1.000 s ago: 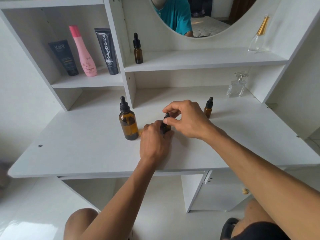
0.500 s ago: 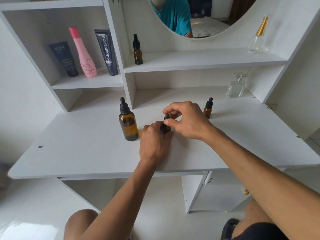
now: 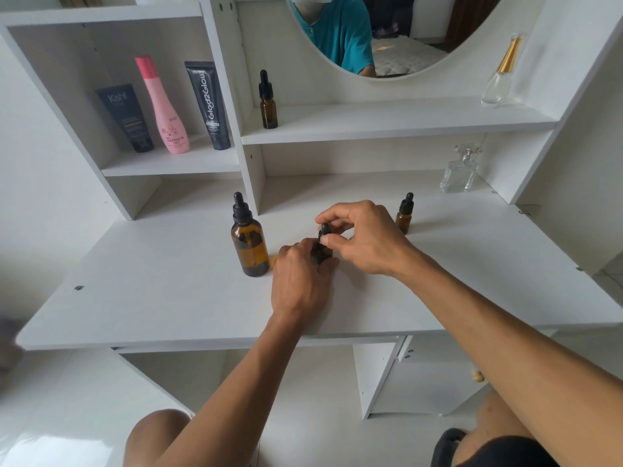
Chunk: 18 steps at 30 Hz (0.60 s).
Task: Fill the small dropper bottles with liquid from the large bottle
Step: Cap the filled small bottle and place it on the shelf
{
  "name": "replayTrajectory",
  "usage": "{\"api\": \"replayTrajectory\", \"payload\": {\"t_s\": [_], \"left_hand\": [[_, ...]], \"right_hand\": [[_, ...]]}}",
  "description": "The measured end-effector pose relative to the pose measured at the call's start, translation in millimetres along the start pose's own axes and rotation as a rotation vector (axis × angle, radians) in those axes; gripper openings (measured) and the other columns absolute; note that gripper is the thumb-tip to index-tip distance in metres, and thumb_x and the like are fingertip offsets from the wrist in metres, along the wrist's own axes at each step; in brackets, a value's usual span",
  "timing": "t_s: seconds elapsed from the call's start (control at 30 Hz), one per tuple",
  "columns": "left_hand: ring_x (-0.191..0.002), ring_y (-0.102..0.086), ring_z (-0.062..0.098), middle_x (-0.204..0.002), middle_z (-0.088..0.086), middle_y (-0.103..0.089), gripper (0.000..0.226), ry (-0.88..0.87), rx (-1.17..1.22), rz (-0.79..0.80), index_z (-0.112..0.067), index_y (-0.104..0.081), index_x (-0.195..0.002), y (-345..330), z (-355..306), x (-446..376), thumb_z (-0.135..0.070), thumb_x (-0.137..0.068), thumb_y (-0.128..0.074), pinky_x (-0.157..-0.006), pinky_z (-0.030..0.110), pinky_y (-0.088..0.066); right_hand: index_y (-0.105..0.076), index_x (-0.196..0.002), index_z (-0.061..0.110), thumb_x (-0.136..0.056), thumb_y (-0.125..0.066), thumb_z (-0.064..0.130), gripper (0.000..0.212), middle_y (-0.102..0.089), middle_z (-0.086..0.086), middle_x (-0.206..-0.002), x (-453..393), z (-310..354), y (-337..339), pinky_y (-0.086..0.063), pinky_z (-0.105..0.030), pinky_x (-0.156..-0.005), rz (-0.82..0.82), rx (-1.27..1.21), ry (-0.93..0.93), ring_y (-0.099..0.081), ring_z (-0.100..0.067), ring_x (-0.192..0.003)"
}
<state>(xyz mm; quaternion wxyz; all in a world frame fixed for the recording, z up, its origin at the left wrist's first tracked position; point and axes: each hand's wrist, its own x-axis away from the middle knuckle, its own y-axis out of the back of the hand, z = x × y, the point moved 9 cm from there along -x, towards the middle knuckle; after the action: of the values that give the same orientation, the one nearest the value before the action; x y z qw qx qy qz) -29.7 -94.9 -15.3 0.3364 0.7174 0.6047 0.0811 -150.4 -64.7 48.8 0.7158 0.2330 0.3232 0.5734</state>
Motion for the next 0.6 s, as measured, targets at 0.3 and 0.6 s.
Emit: {"api": "replayTrajectory", "payload": {"t_s": [0.3,0.6], "left_hand": [[-0.088,-0.065,0.026,-0.09,0.0,-0.074,0.018,0.023,-0.006,0.009,-0.019,-0.072,-0.102,-1,1,1,-0.03,-0.088,-0.072,-0.074,0.046,-0.058],[-0.09,-0.064,0.028,-0.091,0.002,-0.074,0.022,0.046,-0.032,0.05,-0.017,-0.07,-0.101,0,-1,3,-0.033,-0.087,-0.072,-0.076,0.047,-0.057]], "right_hand": [[-0.073,-0.109,0.023,-0.083,-0.08,0.023,0.027,-0.074,0.004,-0.103,0,-1,1,-0.04,-0.002,-0.068,-0.047,0.011,-0.01,-0.068,-0.012,-0.087],[-0.071,-0.108,0.02,-0.085,-0.077,0.017,0.024,-0.073,0.003,-0.1,7,-7,-8,-0.047,-0.015,-0.077,-0.028,-0.009,-0.01,-0.068,-0.015,-0.094]]}}
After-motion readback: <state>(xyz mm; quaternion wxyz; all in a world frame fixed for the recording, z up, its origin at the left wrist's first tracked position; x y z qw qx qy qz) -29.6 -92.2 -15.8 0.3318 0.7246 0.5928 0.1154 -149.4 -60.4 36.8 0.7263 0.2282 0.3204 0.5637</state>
